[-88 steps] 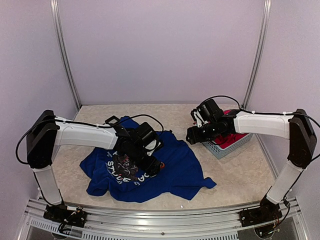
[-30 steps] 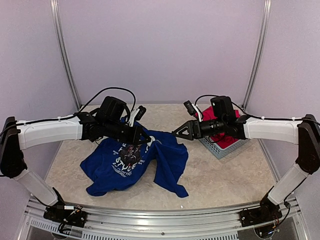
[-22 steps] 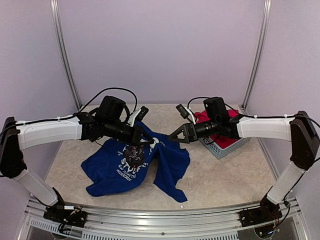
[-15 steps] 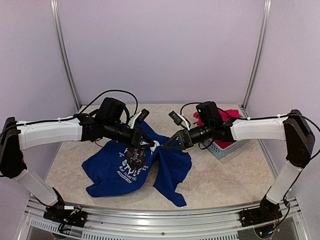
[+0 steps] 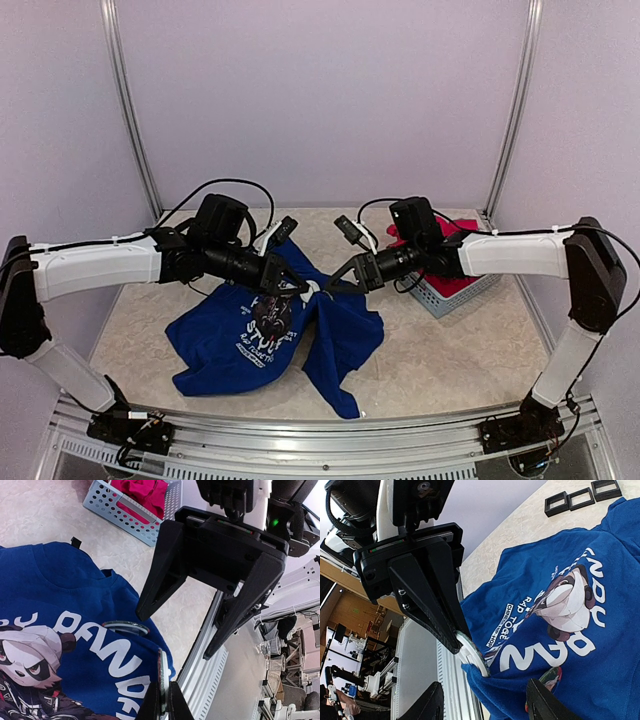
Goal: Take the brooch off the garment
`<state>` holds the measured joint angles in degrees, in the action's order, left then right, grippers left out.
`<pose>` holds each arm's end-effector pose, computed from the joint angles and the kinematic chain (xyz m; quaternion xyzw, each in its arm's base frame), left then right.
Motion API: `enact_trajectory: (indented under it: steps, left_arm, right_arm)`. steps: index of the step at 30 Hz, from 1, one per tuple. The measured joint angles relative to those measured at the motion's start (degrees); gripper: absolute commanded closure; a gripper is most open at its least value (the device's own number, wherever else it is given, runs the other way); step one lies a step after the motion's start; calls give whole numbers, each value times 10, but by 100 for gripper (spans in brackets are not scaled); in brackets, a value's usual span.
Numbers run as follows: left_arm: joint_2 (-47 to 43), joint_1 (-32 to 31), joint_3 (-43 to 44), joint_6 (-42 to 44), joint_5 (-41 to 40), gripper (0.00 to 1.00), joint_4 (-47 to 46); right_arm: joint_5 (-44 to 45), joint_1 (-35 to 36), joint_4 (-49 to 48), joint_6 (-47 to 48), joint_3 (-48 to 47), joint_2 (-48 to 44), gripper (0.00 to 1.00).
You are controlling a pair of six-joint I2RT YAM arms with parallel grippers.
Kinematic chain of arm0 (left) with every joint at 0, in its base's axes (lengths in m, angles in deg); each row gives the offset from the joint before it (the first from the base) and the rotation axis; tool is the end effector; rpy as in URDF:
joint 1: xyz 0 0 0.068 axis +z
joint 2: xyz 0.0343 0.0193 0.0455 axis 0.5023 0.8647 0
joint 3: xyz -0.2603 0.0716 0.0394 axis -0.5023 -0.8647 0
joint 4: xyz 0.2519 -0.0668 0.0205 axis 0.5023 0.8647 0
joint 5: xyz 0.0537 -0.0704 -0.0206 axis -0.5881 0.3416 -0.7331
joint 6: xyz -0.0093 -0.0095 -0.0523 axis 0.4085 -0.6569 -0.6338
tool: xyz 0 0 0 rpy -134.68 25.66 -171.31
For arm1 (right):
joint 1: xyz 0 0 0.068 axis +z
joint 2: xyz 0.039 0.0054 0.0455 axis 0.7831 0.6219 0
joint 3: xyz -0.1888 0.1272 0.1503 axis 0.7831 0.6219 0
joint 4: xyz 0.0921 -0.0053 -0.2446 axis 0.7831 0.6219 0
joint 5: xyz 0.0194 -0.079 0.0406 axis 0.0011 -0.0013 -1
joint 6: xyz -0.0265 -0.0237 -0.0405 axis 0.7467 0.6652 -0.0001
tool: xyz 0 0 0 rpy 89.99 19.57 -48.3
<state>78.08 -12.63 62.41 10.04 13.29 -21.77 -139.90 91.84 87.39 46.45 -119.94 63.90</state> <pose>0.2321 -0.2423 0.2671 0.2468 0.8279 -0.4631 0.1978 0.2700 0.2663 0.2394 -0.3284 0.7401 0.5634 0.1646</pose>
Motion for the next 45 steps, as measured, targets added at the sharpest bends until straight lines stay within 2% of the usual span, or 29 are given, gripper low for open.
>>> enact_trajectory:
  steps: [13, 45]
  left_arm:
    - [-1, 0, 0, -9, 14, 100, -1]
    - [10, 0, 7, -8, 20, 100, 0]
  right_arm:
    - [-13, 10, -2, -7, -7, 27, 51]
    - [-52, 16, -10, -15, -37, 59, 79]
